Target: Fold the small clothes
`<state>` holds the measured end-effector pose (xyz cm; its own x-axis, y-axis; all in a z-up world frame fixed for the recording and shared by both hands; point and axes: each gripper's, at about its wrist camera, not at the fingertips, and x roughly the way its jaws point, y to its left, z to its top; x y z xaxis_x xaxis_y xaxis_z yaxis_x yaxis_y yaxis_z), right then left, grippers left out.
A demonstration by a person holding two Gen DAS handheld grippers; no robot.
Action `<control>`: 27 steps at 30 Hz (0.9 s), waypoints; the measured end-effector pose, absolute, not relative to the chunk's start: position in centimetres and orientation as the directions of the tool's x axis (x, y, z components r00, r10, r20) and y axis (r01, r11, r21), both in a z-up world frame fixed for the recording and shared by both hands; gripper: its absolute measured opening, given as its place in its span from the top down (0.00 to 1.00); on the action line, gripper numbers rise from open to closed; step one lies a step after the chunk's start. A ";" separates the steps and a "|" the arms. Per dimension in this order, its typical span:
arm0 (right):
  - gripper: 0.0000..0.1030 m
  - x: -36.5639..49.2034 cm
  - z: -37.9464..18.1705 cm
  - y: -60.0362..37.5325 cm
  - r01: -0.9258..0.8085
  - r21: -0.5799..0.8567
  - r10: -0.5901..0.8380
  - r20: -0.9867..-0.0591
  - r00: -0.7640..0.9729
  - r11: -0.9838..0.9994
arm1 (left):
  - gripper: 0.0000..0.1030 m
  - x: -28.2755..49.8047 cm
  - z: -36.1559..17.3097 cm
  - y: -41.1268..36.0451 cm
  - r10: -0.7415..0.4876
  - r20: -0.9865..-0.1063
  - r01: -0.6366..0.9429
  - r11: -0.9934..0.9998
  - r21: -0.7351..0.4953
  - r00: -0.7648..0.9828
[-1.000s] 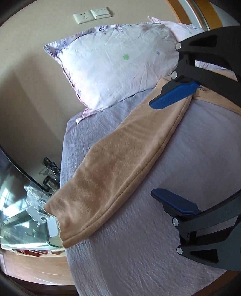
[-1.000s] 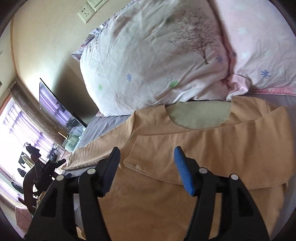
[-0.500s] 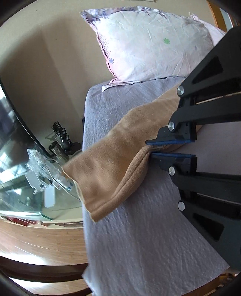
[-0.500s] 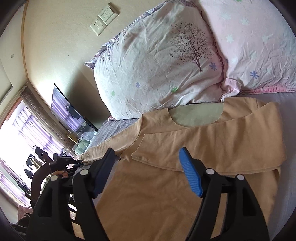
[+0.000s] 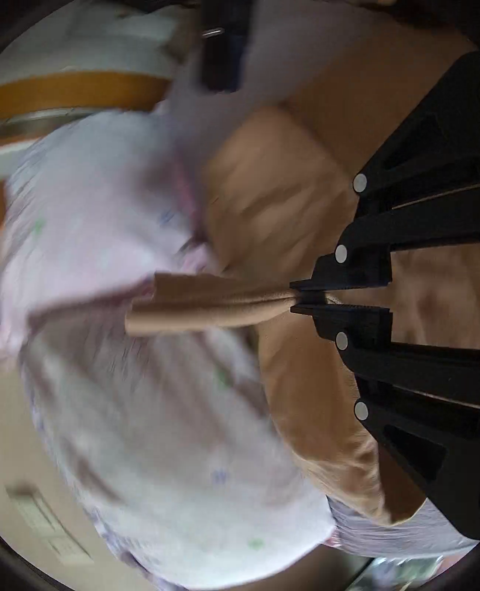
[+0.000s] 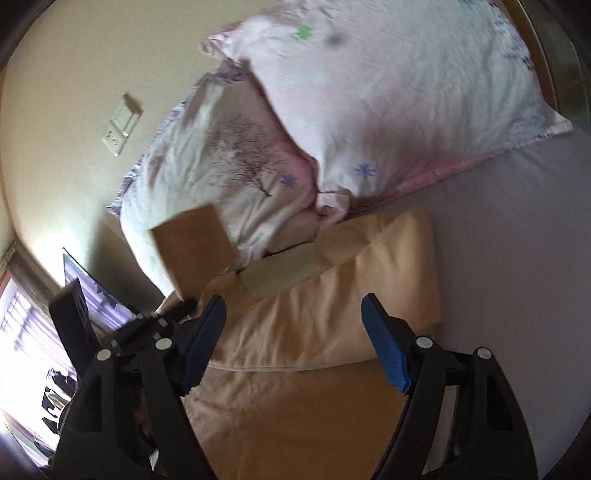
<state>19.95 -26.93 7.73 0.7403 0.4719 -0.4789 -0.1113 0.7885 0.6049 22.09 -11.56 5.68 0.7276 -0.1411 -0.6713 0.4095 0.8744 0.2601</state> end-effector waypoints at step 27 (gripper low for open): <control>0.98 25.2 6.6 -24.1 0.014 0.300 0.195 -0.654 0.731 0.954 | 0.41 21.6 2.2 6.6 0.073 -0.741 0.089 0.980 0.177 0.667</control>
